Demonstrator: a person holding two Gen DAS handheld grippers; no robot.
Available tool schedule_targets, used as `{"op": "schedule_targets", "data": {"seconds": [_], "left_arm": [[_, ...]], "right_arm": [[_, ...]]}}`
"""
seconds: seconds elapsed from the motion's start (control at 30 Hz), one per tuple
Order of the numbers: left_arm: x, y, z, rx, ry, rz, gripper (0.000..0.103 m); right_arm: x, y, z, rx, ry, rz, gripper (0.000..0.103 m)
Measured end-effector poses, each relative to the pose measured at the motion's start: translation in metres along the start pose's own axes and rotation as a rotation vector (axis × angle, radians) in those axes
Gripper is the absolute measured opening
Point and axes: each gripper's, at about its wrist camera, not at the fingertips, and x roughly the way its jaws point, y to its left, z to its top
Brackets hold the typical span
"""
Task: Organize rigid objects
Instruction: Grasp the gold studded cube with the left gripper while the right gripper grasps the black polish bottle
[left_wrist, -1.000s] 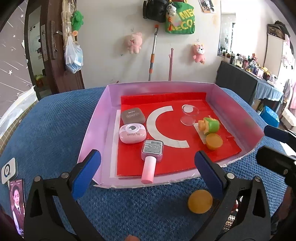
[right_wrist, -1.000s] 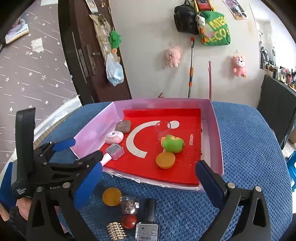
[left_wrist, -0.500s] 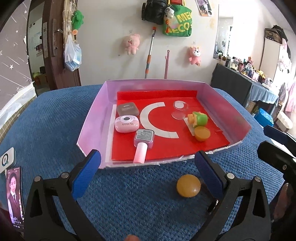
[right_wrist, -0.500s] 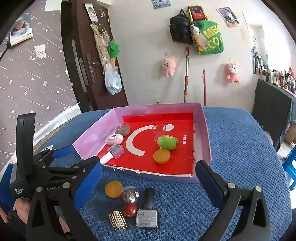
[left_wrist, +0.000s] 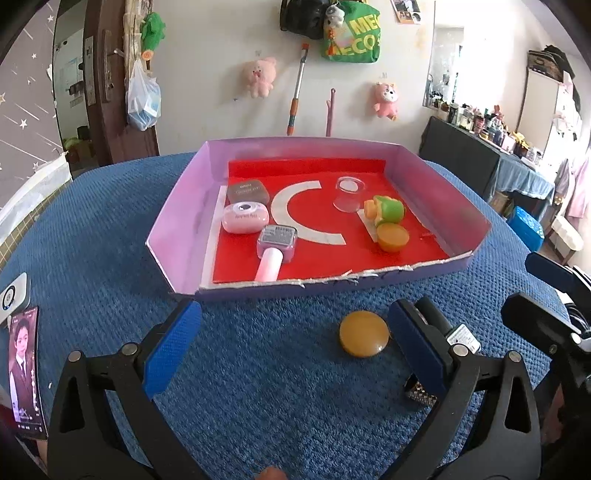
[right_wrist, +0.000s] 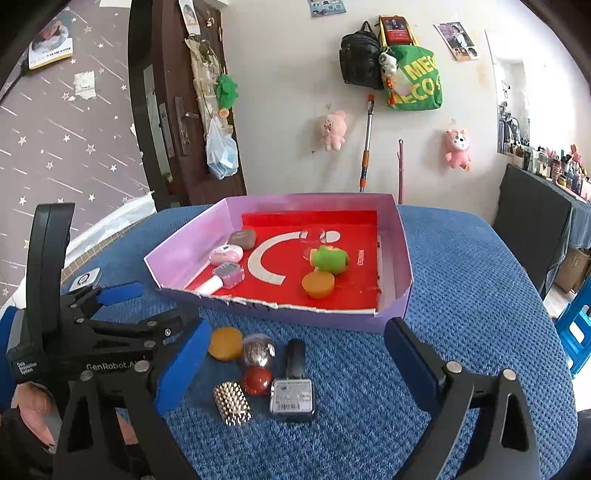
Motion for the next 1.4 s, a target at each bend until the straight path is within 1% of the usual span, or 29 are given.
{"op": "schedule_targets", "data": {"seconds": [0.33, 0.57, 0.8, 0.9, 1.0, 1.17, 1.4], "left_arm": [[0.001, -0.005, -0.010, 0.003, 0.019, -0.008, 0.103], [0.008, -0.005, -0.020, -0.003, 0.063, -0.033, 0.103], [0.009, -0.010, -0.030, 0.004, 0.082, -0.065, 0.103], [0.005, -0.015, -0.034, 0.008, 0.086, -0.094, 0.103], [-0.001, -0.023, -0.038, 0.036, 0.082, -0.122, 0.103], [-0.007, -0.036, -0.044, 0.076, 0.086, -0.190, 0.103], [-0.005, -0.054, -0.053, 0.135, 0.093, -0.226, 0.102]], "right_arm": [[0.002, -0.004, -0.017, 0.024, 0.042, 0.007, 0.085], [0.006, -0.004, -0.028, 0.023, 0.073, 0.010, 0.082], [0.011, -0.005, -0.039, 0.015, 0.107, -0.004, 0.078], [0.014, -0.009, -0.044, 0.016, 0.123, -0.016, 0.075], [0.016, -0.016, -0.045, 0.036, 0.132, -0.024, 0.074], [0.020, -0.028, -0.045, 0.095, 0.154, 0.011, 0.072], [0.029, -0.027, -0.045, 0.101, 0.187, 0.061, 0.071]]}}
